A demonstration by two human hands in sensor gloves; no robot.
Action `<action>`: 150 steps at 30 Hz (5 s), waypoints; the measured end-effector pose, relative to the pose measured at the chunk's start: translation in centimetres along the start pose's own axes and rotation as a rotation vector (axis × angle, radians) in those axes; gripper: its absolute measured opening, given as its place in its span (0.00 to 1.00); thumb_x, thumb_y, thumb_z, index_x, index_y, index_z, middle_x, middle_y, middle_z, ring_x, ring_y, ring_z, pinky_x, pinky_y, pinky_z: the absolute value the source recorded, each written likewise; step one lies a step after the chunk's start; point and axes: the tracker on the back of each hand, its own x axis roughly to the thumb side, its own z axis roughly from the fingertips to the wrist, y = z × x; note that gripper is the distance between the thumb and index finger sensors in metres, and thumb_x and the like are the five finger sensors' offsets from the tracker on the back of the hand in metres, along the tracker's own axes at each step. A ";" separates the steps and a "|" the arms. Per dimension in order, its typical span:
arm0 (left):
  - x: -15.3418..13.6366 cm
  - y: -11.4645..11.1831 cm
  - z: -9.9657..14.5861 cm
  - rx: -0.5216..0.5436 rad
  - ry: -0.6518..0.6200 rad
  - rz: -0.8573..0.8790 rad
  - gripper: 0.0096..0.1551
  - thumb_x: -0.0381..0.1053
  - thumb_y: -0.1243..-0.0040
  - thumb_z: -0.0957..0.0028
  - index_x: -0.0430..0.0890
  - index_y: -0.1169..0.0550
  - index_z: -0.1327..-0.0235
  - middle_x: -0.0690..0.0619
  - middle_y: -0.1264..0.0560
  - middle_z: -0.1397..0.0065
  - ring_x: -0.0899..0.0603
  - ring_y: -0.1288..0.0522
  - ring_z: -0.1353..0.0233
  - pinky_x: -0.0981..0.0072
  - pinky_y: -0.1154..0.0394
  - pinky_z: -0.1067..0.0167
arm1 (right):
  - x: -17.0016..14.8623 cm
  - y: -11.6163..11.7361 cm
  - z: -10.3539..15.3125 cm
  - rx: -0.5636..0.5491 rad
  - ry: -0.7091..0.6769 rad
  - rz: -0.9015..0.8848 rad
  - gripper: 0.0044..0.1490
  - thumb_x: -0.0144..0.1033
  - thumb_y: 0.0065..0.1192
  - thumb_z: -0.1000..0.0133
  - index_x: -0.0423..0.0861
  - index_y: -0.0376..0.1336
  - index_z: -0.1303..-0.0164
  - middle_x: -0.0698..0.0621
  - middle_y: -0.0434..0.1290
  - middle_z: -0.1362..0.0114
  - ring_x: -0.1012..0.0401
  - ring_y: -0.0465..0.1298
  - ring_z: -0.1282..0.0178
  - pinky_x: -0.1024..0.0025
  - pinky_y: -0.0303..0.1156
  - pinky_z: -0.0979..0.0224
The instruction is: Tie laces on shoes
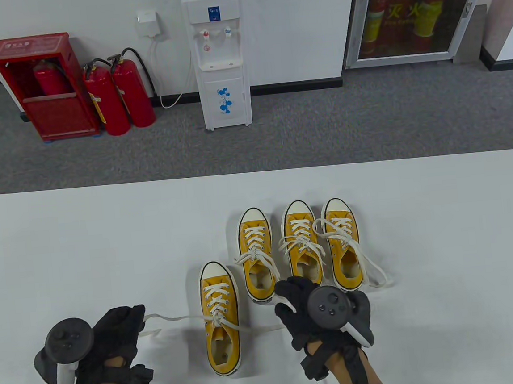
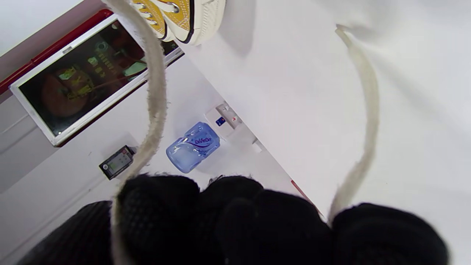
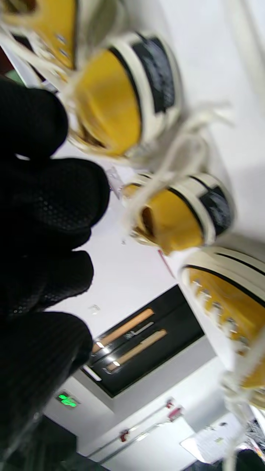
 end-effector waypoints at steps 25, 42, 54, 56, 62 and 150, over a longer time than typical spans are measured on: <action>0.3 -0.3 0.0 -0.031 -0.013 -0.041 0.21 0.69 0.41 0.49 0.56 0.12 0.66 0.52 0.15 0.50 0.48 0.17 0.67 0.51 0.17 0.61 | 2.5 10.1 -1.6 0.341 0.030 0.235 0.43 0.47 0.70 0.49 0.43 0.60 0.25 0.41 0.54 0.19 0.68 0.81 0.66 0.62 0.79 0.52; 0.4 -0.5 -0.1 -0.045 -0.018 -0.068 0.21 0.69 0.40 0.49 0.56 0.12 0.67 0.53 0.15 0.51 0.48 0.17 0.67 0.50 0.17 0.61 | 1.5 6.8 -0.9 0.222 0.059 -0.005 0.26 0.49 0.78 0.54 0.44 0.78 0.53 0.45 0.66 0.26 0.60 0.78 0.56 0.51 0.71 0.39; 0.5 -0.7 -0.1 -0.058 -0.016 -0.070 0.21 0.70 0.41 0.49 0.56 0.12 0.67 0.53 0.15 0.51 0.48 0.17 0.67 0.51 0.17 0.61 | 1.2 4.6 -0.6 0.230 -0.033 -0.385 0.25 0.57 0.76 0.54 0.49 0.79 0.60 0.48 0.67 0.25 0.43 0.59 0.20 0.28 0.43 0.25; 0.5 -0.7 -0.1 -0.061 -0.018 -0.072 0.20 0.69 0.41 0.49 0.56 0.12 0.67 0.53 0.15 0.51 0.48 0.17 0.67 0.51 0.17 0.61 | 1.5 4.6 -0.8 0.213 -0.033 -0.509 0.25 0.57 0.75 0.54 0.48 0.79 0.62 0.47 0.69 0.27 0.43 0.61 0.20 0.27 0.45 0.25; 0.8 -0.5 0.0 -0.053 -0.032 -0.054 0.20 0.69 0.40 0.49 0.56 0.12 0.67 0.53 0.15 0.51 0.48 0.17 0.67 0.51 0.17 0.61 | 2.4 5.4 -1.8 0.206 -0.011 -0.804 0.27 0.59 0.75 0.54 0.45 0.80 0.65 0.46 0.73 0.28 0.42 0.64 0.20 0.27 0.49 0.25; 5.8 -2.9 0.9 -0.285 -0.207 0.432 0.23 0.62 0.33 0.46 0.57 0.23 0.40 0.57 0.19 0.43 0.51 0.18 0.61 0.54 0.18 0.53 | 9.2 8.9 -1.7 0.254 -0.315 -0.142 0.28 0.24 0.67 0.53 0.46 0.74 0.40 0.48 0.60 0.24 0.57 0.72 0.47 0.37 0.53 0.27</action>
